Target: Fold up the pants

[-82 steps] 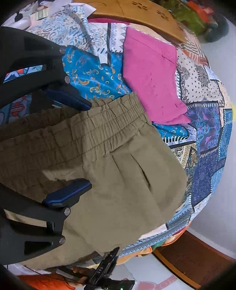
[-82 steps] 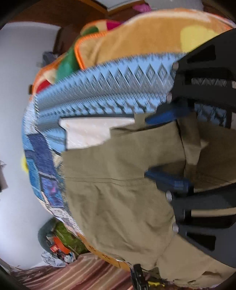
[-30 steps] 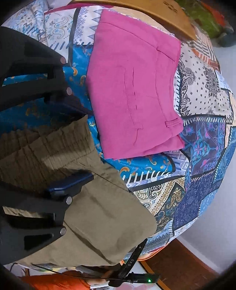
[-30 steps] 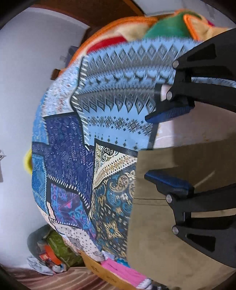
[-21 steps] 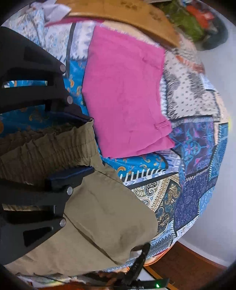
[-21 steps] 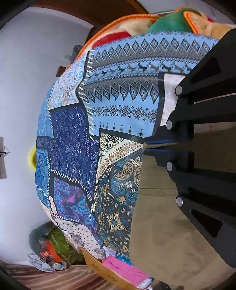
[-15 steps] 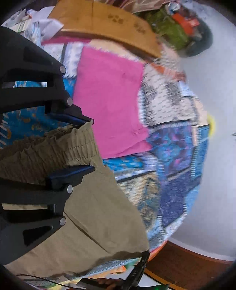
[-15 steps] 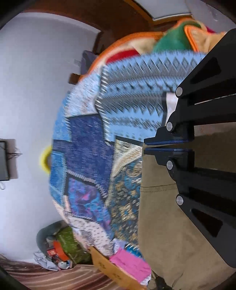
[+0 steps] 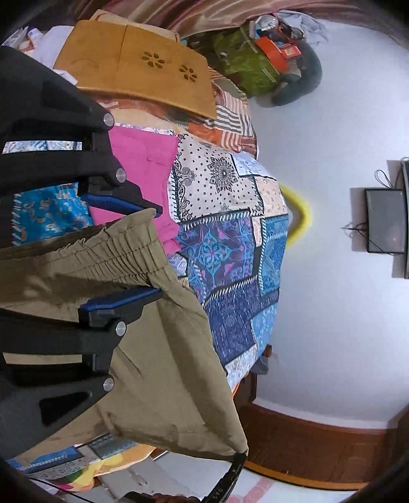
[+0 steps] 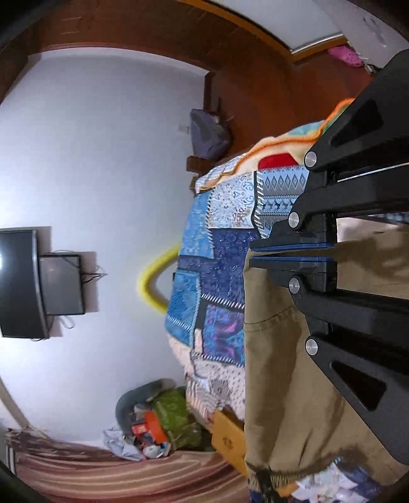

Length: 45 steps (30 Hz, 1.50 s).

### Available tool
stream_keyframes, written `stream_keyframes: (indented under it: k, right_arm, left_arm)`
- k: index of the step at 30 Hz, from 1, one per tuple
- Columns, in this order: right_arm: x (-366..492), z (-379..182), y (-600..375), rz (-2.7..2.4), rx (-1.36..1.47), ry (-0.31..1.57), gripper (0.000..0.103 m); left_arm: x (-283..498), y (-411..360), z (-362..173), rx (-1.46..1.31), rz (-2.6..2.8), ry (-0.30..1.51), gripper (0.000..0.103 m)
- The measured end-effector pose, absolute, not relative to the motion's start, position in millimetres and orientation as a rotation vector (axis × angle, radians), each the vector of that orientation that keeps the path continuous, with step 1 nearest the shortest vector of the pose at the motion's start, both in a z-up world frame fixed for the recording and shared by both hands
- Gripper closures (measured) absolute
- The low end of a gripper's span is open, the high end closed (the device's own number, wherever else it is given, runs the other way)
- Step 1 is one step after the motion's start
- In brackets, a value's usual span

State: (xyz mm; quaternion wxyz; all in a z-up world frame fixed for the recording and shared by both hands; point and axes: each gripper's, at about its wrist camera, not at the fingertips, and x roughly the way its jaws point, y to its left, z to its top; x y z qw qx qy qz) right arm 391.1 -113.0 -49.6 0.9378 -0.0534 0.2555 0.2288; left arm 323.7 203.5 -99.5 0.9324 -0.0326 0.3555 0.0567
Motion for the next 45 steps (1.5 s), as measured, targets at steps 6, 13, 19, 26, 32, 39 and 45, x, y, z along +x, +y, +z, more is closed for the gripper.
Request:
stream_keyframes:
  k: [6,13,19,26,32,39,45]
  right_arm:
    - [332.7,-37.6,-138.0,0.501,-0.115,0.497,0.101]
    - [270.8,-50.9,-167.1,0.52,-0.123,0.526,0.101]
    - [226.8,-88.9,-185.6,0.523,-0.114,0.624,0.101]
    - [178.3,-143.2,-198.6,0.5,-0.095,0.73,0.1]
    - [156.6,-167.9,-199.1,0.503,-0.135,0.811,0.1]
    - [134.8,-158.9,-203.4,0.494,-0.123,0.813,0.097]
    - [119.8,-134.7,-172.9,0.593,-0.149,0.737,0.065]
  left_arm:
    - [277.1,185.5,-91.6,-0.031,0.071,0.701,0.059]
    - [218.6,170.9,-102.7,-0.031,0.006,0.702,0.059]
    - [175.5,158.0,-134.9,-0.026,-0.036,0.772,0.059]
    - [136.2,146.5,-170.6,-0.018,-0.044,0.85,0.058]
    - [114.2,150.0,-192.0,-0.051,-0.003,0.903,0.058]
    - [99.4,160.0,-171.9,-0.087,0.025,0.891,0.058]
    - [107.4,139.6,-134.1,-0.075,-0.014,0.839,0.054]
